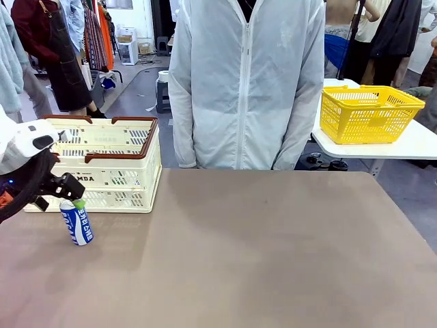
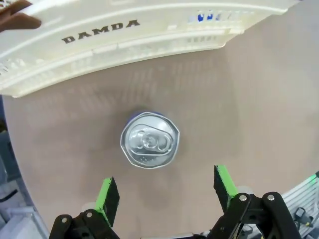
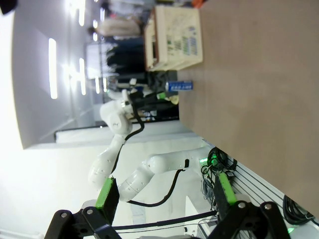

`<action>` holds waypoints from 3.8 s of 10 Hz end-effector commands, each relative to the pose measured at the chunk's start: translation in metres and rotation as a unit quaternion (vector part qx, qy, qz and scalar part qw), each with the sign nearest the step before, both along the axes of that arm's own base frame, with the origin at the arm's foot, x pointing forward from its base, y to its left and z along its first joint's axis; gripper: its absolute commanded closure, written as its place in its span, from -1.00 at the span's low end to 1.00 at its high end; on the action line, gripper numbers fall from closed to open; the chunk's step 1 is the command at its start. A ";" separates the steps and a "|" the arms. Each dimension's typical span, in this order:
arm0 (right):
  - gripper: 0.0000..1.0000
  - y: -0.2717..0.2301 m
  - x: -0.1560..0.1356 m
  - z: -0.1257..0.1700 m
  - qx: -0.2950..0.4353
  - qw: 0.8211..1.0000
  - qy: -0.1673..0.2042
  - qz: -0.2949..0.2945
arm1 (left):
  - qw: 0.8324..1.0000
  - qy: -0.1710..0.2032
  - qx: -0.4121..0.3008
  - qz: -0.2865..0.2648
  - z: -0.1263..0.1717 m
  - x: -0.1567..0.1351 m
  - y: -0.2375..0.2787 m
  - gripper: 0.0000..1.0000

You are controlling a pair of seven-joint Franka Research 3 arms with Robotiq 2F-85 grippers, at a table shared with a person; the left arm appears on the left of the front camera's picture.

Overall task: Place the drinks into the Shopping basket.
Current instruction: Pick up one drink and place it into the Shopping basket.

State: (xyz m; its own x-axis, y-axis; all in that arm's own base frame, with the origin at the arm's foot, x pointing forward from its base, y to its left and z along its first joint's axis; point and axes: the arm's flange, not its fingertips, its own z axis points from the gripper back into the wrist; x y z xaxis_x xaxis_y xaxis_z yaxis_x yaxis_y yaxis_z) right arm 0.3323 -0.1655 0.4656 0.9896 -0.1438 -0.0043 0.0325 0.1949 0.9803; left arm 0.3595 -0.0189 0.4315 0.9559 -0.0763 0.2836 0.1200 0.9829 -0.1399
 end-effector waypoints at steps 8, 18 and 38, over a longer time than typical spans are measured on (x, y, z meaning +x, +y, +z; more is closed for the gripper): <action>-1.00 0.000 -0.001 0.004 0.000 1.000 0.008 0.003 | 0.999 0.046 0.029 -0.004 -0.028 0.052 0.001 -1.00; -1.00 0.000 -0.001 0.004 0.000 1.000 0.008 0.003 | 0.996 0.075 0.036 -0.023 -0.043 0.061 -0.005 0.99; -1.00 0.000 -0.001 0.004 0.000 1.000 0.008 0.003 | 0.980 -0.195 -0.012 0.041 0.231 0.122 0.069 1.00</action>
State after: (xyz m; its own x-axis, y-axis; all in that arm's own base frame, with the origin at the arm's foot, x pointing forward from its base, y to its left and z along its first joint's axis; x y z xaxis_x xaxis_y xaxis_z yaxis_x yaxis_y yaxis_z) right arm 0.3323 -0.1655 0.4657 0.9896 -0.1436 -0.0042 0.0325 0.1953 0.9802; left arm 0.4541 0.0392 0.6355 0.7598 -0.0499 0.6482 0.1690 0.9779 -0.1229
